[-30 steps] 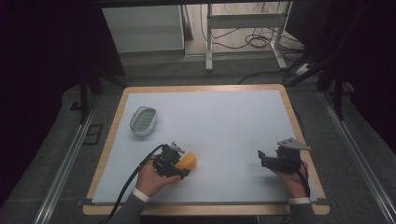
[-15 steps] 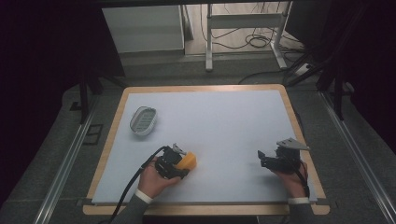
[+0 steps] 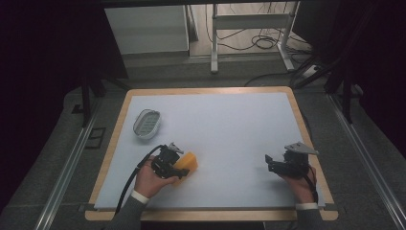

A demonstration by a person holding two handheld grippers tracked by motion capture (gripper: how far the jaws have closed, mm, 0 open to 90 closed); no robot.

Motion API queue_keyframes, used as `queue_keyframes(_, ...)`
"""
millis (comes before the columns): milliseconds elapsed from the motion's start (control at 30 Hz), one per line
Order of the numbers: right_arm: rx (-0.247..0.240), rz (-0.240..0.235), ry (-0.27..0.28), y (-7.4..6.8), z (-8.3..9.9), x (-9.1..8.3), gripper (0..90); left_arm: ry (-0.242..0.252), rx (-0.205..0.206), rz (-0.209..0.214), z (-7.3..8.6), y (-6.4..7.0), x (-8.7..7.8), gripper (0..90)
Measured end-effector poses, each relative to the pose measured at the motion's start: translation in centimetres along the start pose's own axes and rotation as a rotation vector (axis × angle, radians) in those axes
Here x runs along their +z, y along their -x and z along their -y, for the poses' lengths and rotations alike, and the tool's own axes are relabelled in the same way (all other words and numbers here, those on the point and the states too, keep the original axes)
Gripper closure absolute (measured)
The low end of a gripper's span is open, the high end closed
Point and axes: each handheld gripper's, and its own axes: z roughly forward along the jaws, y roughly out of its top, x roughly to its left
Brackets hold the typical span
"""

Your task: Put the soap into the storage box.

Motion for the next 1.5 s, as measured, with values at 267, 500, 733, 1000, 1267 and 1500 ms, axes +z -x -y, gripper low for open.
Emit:
queue_keyframes(267,0.002,0.002,-0.001,0.0,0.0,0.0,8.9,0.027,-0.025,0.005,-0.1,-1.4,-1.1,60.9)
queue_keyframes(500,0.001,0.001,-0.002,0.0,0.0,0.0,8.9,0.028,-0.033,-0.004,-0.6,-3.1,-1.7,61.0)
queue_keyframes(733,0.009,0.009,-0.003,0.2,0.1,0.1,8.9,0.023,-0.056,-0.013,-1.0,-5.0,-2.1,61.0)
queue_keyframes(1000,0.012,0.014,-0.001,0.3,0.1,0.1,8.9,0.03,-0.081,-0.023,-1.1,-6.2,-2.6,61.0)
queue_keyframes(1267,0.011,0.015,0.001,0.2,0.1,0.1,8.9,0.035,-0.087,-0.022,-1.5,-6.7,-3.0,61.0)
queue_keyframes(1500,0.014,0.018,0.002,0.4,0.1,0.0,8.9,0.047,-0.104,-0.02,-1.7,-7.5,-3.0,61.0)
